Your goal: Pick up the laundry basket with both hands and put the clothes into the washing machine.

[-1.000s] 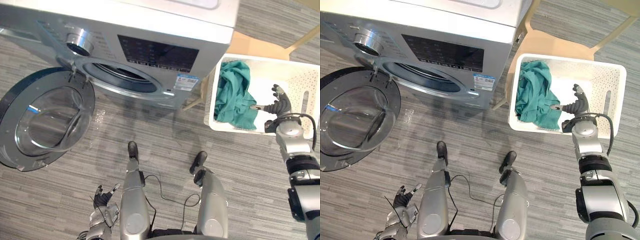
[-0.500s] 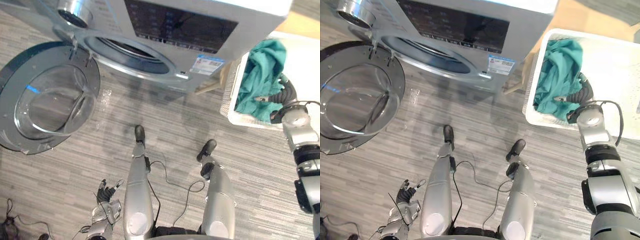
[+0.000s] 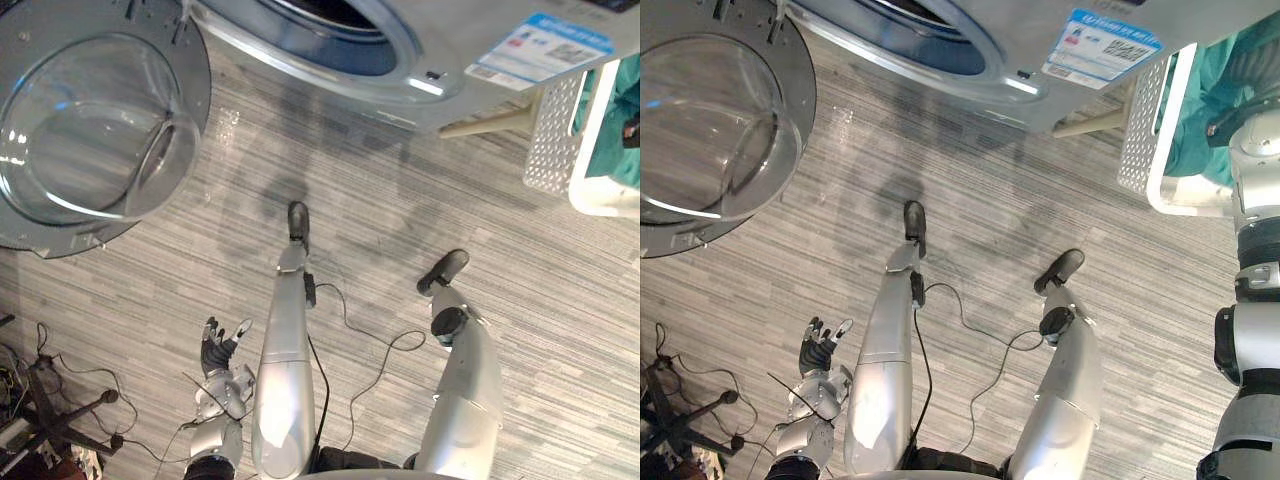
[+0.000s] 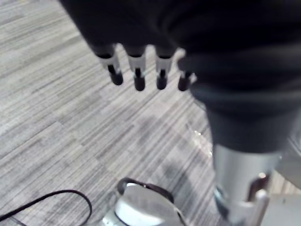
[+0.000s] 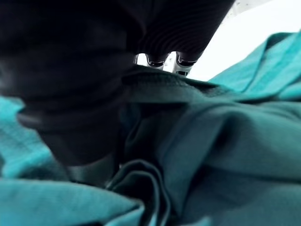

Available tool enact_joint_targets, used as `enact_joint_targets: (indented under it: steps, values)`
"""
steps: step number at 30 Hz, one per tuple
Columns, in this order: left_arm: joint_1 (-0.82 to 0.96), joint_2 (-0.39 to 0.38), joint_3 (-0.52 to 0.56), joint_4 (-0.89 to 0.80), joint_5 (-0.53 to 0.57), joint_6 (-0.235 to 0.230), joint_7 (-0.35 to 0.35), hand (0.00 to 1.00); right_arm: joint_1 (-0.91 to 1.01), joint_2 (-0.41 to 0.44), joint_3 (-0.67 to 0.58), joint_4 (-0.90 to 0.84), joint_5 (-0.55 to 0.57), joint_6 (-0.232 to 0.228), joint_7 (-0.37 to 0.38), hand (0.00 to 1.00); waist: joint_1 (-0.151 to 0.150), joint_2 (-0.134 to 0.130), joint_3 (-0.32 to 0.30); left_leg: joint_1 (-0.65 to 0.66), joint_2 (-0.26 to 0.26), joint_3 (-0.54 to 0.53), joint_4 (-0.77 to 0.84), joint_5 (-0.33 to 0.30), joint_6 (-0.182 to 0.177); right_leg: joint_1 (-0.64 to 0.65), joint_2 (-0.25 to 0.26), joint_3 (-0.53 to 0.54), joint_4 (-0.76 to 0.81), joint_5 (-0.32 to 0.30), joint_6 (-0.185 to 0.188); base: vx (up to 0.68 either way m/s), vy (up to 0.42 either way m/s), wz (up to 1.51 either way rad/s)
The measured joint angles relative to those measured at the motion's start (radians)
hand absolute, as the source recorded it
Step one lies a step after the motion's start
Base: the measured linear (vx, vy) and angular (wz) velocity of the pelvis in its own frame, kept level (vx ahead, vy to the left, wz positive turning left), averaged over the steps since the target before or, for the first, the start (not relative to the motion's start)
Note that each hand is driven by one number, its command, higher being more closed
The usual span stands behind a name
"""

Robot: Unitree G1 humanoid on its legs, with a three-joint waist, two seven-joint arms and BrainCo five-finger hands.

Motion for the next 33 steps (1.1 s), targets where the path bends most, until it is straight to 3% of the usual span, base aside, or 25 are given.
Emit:
enact_joint_targets:
  steps: [2,14,20,26,30,33]
  values:
    - [0.002,-0.009,0.005,0.001,-0.019,0.0,0.001,0.0,0.001,-0.002,-0.003,0.0,0.0,0.002,-0.003,1.0,0.012,0.0,0.0,-0.005,0.0,-0.011,0.0,-0.001,0.003,0.0,-0.004,-0.009,0.005,-0.004,-0.004,0.0,-0.018,0.07]
    - [0.006,-0.012,0.007,0.009,-0.038,0.0,-0.001,0.0,0.031,0.004,-0.011,0.005,-0.002,0.0,0.017,1.0,0.015,-0.005,-0.003,-0.013,0.0,-0.034,0.008,0.004,-0.003,0.016,-0.005,-0.035,0.025,-0.015,-0.008,0.02,-0.017,0.04]
    - [0.006,-0.023,0.021,0.01,-0.038,0.0,0.0,0.0,0.052,0.042,-0.012,0.029,0.012,0.016,0.005,1.0,0.012,-0.008,-0.005,0.05,0.005,-0.027,0.014,0.0,0.002,0.077,0.0,-0.031,0.021,-0.017,-0.008,0.02,-0.017,0.04]
    - [0.007,-0.028,0.037,0.038,-0.038,0.003,0.002,0.0,0.083,0.125,-0.144,0.014,0.109,0.015,-0.016,1.0,-0.007,-0.016,-0.009,0.174,0.017,0.017,-0.024,-0.004,0.0,0.174,0.003,-0.015,0.0,-0.029,0.0,0.01,-0.013,0.04]
    - [0.019,-0.018,0.064,0.065,-0.038,0.017,0.0,0.0,0.137,0.182,-0.212,-0.047,0.182,0.006,-0.041,1.0,-0.028,-0.055,-0.03,0.262,0.017,0.048,-0.05,-0.002,0.003,0.234,0.001,0.002,-0.012,-0.028,0.007,0.04,-0.014,0.02]
    - [0.018,-0.005,0.063,0.088,-0.037,0.03,-0.003,0.0,0.189,0.225,-0.294,-0.148,0.216,-0.003,-0.046,1.0,-0.043,-0.069,-0.037,0.354,0.015,0.07,-0.074,0.0,-0.002,0.303,-0.003,0.015,-0.013,-0.03,0.01,0.06,-0.018,0.06]
